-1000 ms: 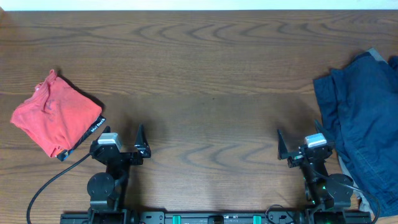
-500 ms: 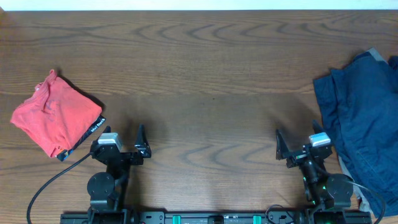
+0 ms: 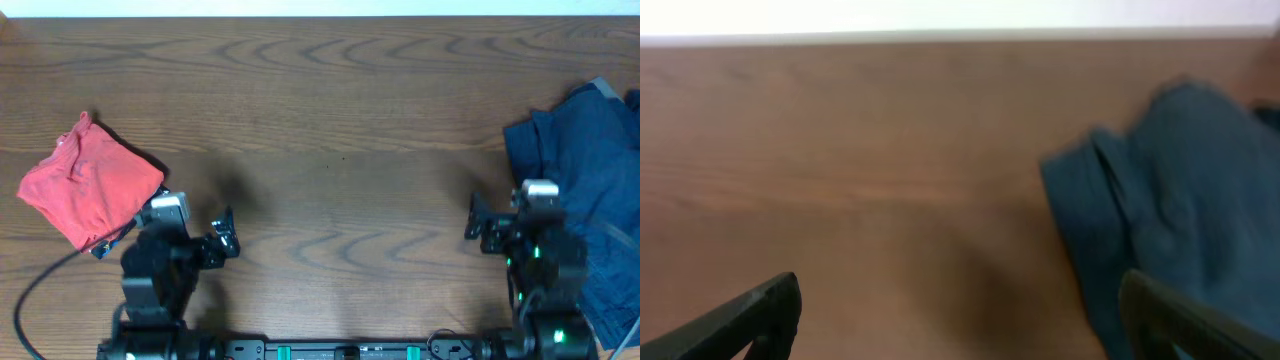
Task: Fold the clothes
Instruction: 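Reach the right gripper into the navy garment pile and grasp it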
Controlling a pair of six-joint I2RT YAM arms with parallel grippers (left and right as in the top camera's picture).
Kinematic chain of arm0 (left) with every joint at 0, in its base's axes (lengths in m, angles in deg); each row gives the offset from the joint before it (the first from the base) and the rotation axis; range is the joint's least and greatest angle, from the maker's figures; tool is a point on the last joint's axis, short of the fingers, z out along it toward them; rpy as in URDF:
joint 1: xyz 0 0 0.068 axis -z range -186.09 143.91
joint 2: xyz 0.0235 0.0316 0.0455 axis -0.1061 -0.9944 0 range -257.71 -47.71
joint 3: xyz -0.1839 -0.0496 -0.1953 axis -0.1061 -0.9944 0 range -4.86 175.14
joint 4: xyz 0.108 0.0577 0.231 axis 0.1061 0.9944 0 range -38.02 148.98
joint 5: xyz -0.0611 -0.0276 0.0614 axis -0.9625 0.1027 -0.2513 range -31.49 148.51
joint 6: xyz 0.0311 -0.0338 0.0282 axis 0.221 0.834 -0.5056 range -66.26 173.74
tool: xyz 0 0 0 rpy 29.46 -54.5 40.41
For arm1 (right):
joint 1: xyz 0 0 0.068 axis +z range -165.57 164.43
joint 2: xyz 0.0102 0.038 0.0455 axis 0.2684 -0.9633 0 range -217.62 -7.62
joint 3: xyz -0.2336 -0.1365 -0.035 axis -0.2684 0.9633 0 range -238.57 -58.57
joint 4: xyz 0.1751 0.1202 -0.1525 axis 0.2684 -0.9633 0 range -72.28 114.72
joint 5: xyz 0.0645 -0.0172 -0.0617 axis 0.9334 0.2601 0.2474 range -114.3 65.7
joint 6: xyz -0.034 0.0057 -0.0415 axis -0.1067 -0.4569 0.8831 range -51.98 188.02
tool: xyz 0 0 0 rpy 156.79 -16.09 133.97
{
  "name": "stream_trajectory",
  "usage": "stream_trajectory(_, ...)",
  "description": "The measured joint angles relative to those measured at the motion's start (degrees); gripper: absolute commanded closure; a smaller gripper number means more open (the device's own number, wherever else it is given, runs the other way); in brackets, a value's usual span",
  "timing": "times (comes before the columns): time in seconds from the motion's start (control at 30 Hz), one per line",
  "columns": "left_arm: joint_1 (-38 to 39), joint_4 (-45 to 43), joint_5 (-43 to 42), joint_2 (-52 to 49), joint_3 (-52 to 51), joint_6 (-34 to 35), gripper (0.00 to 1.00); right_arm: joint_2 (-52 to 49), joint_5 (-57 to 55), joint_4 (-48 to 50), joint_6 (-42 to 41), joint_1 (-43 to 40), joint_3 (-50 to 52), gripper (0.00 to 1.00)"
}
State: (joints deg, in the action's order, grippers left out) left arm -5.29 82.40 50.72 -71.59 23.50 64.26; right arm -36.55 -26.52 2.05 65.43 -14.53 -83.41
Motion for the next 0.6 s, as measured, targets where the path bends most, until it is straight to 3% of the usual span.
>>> stream_trajectory(0.27, 0.02, 9.25, -0.42, -15.02, 12.57, 0.02, 0.02, -31.76, -4.28, -12.41, 0.07, -4.52, -20.50, 0.01)
stream_trajectory(0.47, 0.02, 9.68, -0.46, -18.43, 13.25, 0.02, 0.02, -45.09, -10.14, -8.02, -0.44, -5.66, -25.62, 0.02)
stream_trajectory(0.57, 0.02, 9.73, -0.55, -18.84, 13.25, 0.02, 0.02, -50.31, -14.56, -4.66, -1.40, -7.50, -25.73, 0.07)
stream_trajectory(0.6, 0.02, 9.75, -0.61, -18.84, 13.25, 0.02, 0.02, -52.26, -15.96, -3.85, -1.70, -8.63, -25.73, 0.14)
